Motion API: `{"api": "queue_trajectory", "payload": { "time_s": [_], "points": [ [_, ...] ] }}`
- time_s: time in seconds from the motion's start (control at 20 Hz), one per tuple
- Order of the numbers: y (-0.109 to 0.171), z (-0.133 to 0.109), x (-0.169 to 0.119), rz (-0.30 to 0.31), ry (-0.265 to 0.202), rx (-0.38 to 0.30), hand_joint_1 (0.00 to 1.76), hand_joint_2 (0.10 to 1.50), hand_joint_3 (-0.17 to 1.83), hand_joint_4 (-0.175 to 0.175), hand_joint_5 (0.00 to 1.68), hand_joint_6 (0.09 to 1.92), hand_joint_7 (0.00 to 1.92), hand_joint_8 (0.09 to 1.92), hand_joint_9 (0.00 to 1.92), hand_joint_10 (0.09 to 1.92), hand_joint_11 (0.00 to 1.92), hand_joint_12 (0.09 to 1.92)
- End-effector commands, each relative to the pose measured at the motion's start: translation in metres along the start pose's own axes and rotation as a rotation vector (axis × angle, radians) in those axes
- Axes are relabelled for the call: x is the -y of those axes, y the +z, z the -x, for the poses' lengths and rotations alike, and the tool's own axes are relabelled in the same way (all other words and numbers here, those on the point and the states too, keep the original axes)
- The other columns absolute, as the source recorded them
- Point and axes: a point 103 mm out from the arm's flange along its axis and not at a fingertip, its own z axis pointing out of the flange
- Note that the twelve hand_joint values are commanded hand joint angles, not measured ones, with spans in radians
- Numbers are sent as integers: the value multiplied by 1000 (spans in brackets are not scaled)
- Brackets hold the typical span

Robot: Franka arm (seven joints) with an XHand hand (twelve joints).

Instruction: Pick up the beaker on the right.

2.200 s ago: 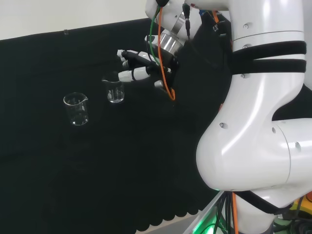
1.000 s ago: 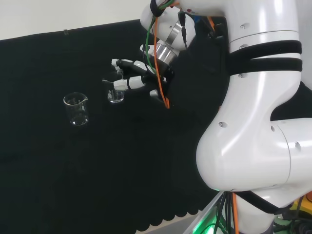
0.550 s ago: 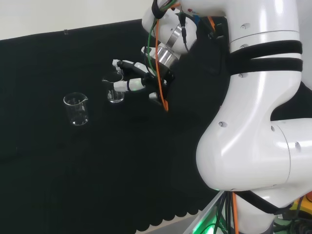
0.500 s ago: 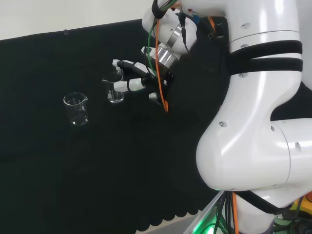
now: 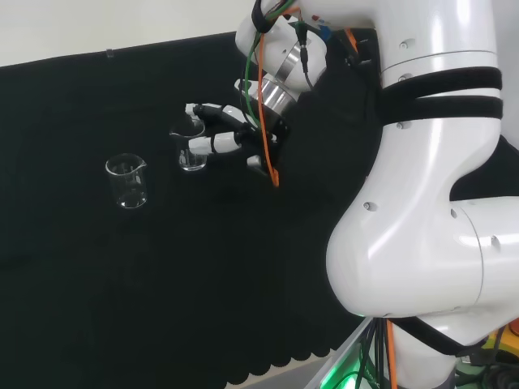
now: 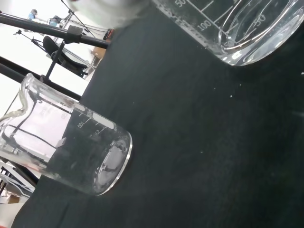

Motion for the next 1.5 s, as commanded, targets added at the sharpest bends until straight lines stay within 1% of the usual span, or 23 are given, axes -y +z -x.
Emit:
{"api": "queue_trajectory", "payload": {
  "time_s": [0.05,0.15,0.3,0.8,0.95,1.2,1.5],
  "points": [
    [10,1,-4,-6,5,3,938,872,-175,-93,331,87,252,682,314,686,0,1106],
    [6,2,-2,0,0,-13,941,872,-175,-91,344,87,266,680,325,681,0,1109],
    [9,2,-4,-3,2,-3,943,873,-175,-89,354,87,278,679,334,679,0,1112],
    [12,2,-7,-7,6,-7,946,874,-175,-89,360,87,288,677,342,675,0,1117],
    [21,1,-14,-10,13,-6,946,875,-175,-90,361,87,289,677,343,674,0,1119],
    [33,-2,-20,-3,3,-12,946,876,-175,-90,362,87,292,676,345,672,0,1121],
    [28,0,-19,13,-4,-34,946,878,-175,-90,364,87,297,675,347,671,0,1122]
  ]
}}
